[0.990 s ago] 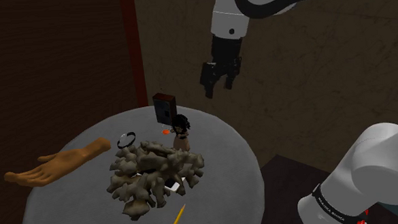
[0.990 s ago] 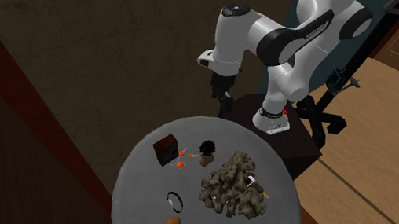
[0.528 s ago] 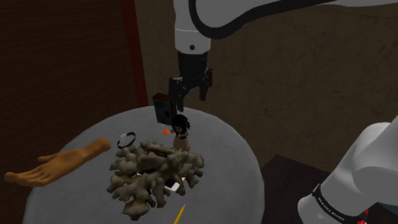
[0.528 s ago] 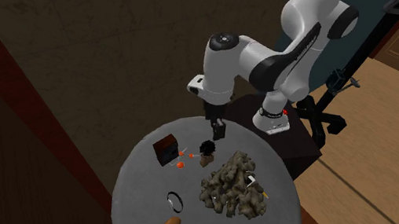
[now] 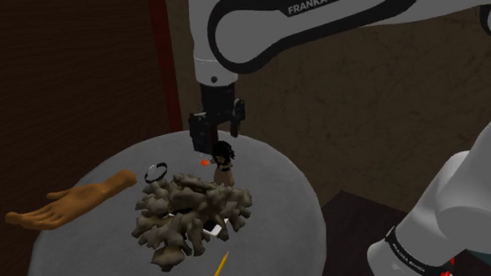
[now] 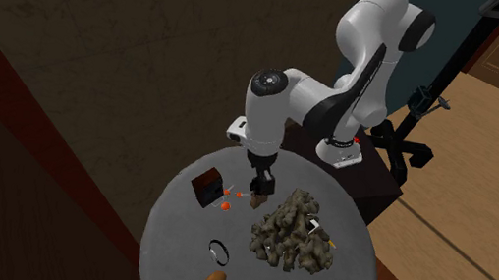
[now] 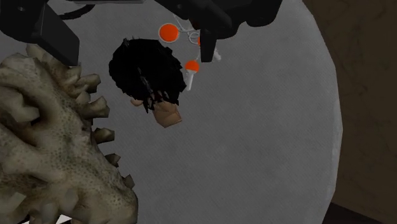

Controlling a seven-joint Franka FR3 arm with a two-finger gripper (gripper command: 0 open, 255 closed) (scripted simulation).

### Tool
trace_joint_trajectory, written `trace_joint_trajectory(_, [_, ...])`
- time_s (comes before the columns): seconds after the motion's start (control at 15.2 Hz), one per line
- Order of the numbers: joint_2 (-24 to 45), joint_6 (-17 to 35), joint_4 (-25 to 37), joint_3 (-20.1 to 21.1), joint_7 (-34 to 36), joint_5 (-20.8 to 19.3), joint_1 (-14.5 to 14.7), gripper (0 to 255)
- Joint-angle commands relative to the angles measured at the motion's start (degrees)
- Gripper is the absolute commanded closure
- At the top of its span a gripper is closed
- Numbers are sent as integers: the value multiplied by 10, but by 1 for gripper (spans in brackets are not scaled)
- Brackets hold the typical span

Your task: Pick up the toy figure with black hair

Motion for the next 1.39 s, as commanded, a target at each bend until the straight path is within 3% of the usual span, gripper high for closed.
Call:
trace_joint_trajectory(0.0, [6, 16, -10, 0, 1, -2, 0, 0])
trace_joint_trajectory(0.2, [9, 27, -19, 0, 2, -4, 1, 0])
trace_joint_trajectory(0.26, [10, 28, -19, 0, 2, -4, 1, 255])
trace_joint_trajectory(0.86, [9, 27, -19, 0, 2, -4, 1, 255])
trace_joint_trajectory(1.32, [-4, -25, 22, 0, -1, 1, -1, 255])
